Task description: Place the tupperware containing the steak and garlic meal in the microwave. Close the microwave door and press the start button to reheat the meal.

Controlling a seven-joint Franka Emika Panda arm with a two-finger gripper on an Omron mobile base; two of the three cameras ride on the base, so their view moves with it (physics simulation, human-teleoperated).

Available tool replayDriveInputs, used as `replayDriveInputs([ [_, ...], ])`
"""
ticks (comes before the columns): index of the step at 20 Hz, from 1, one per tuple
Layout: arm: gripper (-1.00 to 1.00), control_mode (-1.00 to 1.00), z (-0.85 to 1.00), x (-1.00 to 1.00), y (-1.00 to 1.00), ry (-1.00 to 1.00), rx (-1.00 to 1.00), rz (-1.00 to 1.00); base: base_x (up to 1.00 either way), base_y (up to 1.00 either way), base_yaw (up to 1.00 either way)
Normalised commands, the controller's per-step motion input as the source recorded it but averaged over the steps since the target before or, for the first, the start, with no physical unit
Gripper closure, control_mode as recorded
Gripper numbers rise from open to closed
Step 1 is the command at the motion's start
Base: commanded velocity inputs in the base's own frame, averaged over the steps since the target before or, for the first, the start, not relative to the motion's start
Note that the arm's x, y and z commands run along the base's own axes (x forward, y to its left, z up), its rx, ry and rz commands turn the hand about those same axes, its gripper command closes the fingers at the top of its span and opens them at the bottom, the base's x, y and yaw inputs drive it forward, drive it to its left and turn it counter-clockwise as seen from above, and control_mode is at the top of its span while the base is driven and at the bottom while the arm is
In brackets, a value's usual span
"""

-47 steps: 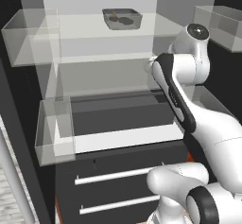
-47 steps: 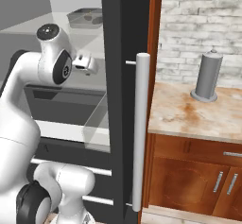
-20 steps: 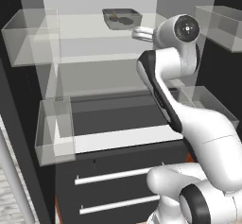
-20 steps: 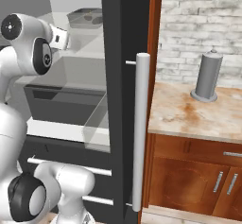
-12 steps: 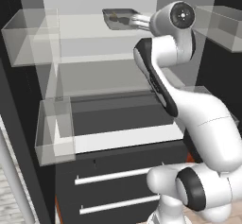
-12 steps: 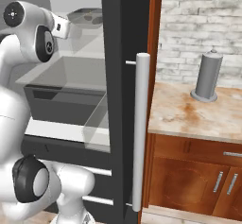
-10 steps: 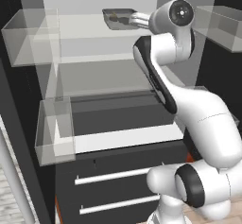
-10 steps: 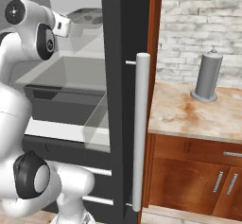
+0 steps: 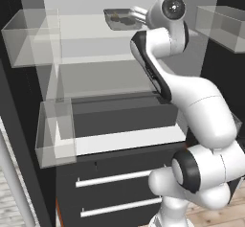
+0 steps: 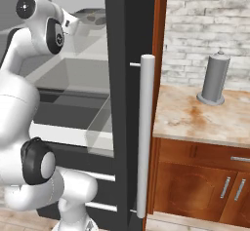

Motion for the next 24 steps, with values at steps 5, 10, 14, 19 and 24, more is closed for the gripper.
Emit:
replayDriveInputs([
  [5, -1.0, -1.0, 0.0, 0.52, 0.0, 0.0, 0.03, -0.05, 0.0, 0.0, 0.0],
  [10, -1.0, -1.0, 0.0, 0.44, 0.01, 0.0, 0.04, -0.01, 0.0, 0.0, 0.0],
  [14, -1.0, -1.0, 0.0, 0.28, 0.1, 0.03, 0.04, 0.0, 0.0, 0.0, 0.0],
  [19, -1.0, -1.0, 0.0, 0.06, 0.27, 0.0, 0.0, 0.0, 0.0, 0.0, 0.0],
  [24, -1.0, -1.0, 0.0, 0.01, 0.37, 0.0, 0.0, 0.0, 0.0, 0.0, 0.0],
])
